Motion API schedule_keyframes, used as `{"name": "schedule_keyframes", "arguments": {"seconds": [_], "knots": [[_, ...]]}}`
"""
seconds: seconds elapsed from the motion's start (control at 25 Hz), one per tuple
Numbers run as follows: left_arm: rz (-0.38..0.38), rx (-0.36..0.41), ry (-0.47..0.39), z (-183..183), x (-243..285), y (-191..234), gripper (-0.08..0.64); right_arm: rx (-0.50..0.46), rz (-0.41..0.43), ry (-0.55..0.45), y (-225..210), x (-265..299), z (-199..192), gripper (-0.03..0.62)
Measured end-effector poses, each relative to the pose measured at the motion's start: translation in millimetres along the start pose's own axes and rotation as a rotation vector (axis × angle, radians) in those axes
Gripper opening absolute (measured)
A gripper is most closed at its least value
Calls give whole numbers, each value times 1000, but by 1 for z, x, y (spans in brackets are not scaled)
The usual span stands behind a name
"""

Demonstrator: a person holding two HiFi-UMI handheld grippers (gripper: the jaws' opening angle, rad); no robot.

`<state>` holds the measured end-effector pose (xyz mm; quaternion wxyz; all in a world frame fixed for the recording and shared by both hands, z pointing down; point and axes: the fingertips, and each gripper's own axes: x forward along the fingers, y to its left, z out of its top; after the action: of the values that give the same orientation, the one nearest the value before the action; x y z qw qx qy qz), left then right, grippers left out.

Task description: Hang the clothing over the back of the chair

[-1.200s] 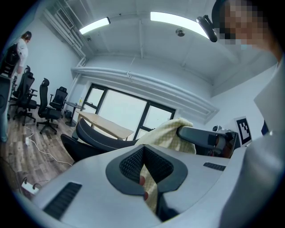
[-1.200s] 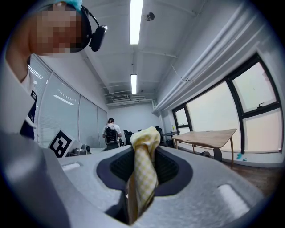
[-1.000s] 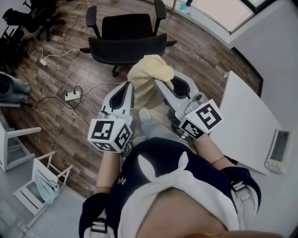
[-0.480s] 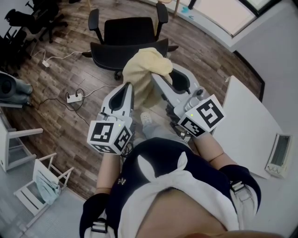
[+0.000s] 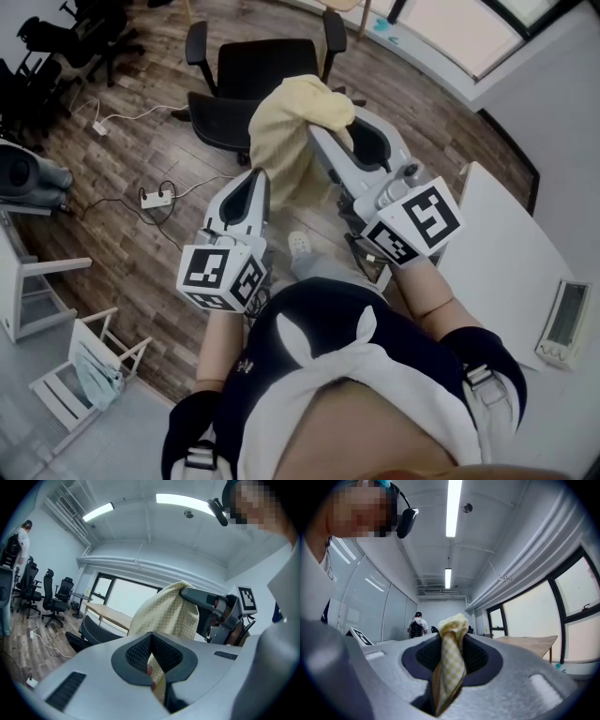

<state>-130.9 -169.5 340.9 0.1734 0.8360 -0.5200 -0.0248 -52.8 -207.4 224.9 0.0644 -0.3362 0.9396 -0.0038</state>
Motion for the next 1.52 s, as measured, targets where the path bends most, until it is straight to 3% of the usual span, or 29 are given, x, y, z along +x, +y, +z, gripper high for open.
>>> {"name": "schedule_keyframes", "arguments": {"seconds": [1.2, 1.52], "knots": [[51, 10, -2, 8, 48, 23, 6, -78, 52, -45, -60, 50, 21, 106], [77, 12, -21, 13, 66, 34, 6, -135, 97, -7, -80, 75, 10, 110]]}}
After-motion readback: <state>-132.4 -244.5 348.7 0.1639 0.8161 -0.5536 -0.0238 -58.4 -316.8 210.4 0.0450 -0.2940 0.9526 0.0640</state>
